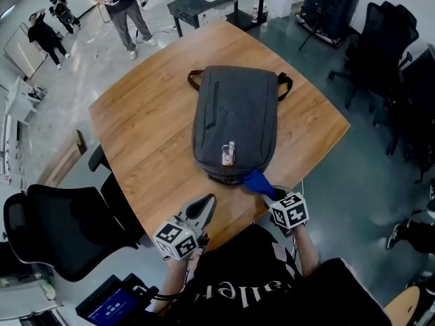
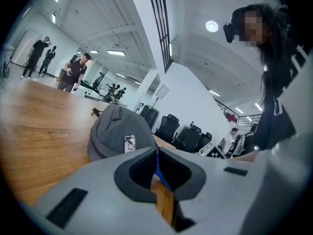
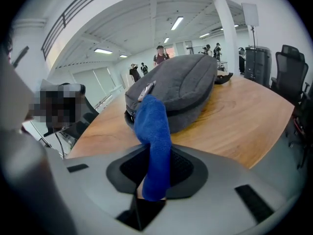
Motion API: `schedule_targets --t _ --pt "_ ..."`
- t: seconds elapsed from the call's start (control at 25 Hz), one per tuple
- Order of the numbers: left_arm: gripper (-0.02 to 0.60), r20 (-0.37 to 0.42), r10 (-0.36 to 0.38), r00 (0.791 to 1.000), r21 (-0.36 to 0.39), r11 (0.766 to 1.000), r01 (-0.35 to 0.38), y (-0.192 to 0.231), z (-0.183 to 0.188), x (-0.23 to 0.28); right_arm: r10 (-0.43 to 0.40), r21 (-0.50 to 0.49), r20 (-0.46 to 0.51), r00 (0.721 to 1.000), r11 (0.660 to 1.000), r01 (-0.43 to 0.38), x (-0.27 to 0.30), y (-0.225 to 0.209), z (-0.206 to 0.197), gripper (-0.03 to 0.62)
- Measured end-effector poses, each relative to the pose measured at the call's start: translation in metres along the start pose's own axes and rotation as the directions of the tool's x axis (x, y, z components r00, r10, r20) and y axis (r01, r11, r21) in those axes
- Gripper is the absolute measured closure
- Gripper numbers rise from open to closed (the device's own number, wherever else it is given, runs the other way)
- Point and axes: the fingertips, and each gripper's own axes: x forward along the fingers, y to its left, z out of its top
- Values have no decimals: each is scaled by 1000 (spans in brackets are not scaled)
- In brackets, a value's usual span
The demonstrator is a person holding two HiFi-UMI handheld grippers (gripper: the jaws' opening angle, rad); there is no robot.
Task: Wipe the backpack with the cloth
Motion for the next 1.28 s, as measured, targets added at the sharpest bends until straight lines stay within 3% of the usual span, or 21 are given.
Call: schedule_targets --t 0.12,0.24,0.44,0.6,0.8,1.04,1.28 --pt "580 -2 -2 1000 -10 1000 2 3 -2 -7 -13 -1 -3 1000 1000 13 -8 4 -1 507" --pt "580 13 1 1000 -17 1000 -1 7 -3 -13 29 -19 22 999 999 -29 -14 25 12 507" --pt "580 37 2 999 -32 999 -1 10 -8 -20 107 1 137 985 994 -109 -18 61 47 507" --pt "580 41 6 999 -32 999 -5 14 -9 -20 106 41 224 969 992 -118 -30 51 73 507" --pt "580 51 19 999 -38 999 -17 12 -3 -16 29 8 240 970 999 -32 -53 -5 96 507" --pt "580 81 98 992 -53 994 -94 16 8 9 -58 -33 239 969 997 68 -58 -106 135 507" --pt "580 116 168 979 -61 985 -162 16 21 58 -72 -116 216 974 988 99 -36 -200 187 507"
